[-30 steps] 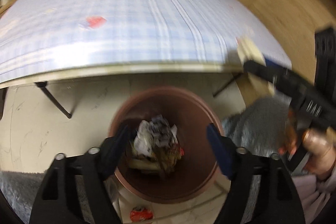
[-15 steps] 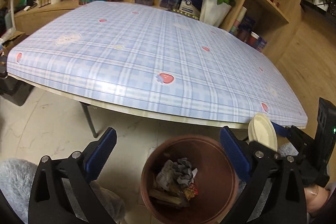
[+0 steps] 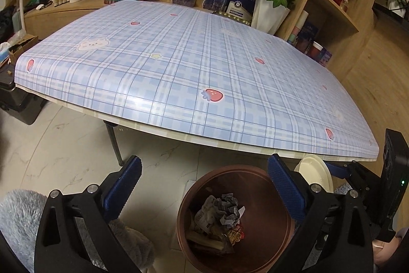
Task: Collect trash
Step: 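Lower lid and spork over the bin and open both tools to drop them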
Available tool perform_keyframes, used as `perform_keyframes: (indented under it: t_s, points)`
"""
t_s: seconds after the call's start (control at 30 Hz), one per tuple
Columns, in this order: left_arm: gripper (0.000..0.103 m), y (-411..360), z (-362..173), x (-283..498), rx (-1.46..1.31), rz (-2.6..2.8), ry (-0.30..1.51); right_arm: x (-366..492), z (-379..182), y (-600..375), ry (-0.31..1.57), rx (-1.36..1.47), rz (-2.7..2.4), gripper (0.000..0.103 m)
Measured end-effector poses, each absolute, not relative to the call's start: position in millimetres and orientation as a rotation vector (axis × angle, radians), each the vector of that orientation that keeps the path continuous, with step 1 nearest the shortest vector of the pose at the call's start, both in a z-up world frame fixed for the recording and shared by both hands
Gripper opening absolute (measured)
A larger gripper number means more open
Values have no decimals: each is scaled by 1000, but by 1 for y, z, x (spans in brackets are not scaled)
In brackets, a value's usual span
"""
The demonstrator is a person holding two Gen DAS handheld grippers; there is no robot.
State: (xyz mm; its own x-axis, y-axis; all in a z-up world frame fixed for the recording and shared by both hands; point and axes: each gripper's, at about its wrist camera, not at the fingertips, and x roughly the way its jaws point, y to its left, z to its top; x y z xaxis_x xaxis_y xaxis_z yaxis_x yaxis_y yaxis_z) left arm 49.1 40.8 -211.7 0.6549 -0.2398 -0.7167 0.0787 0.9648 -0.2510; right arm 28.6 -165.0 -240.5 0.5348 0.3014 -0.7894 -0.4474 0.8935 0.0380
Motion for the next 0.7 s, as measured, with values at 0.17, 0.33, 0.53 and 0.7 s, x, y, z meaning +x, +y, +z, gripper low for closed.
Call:
perform_keyframes:
  t_s: [0.17,0.33,0.53,0.7]
  points:
    - [96,40,-213,50,-203,-180,846,24,-240,-157,890,-209,472,96]
    - [96,40,-213,50,-201,-179,845,24,-240,-158,891,-204,465,96]
    - [96,39,-213,51,-195,-180,845,25,-240,-161,891,-196,454,97]
    - [96,39,-212,51,-195,-179,845,24,-240,-162,890,-199,453,97]
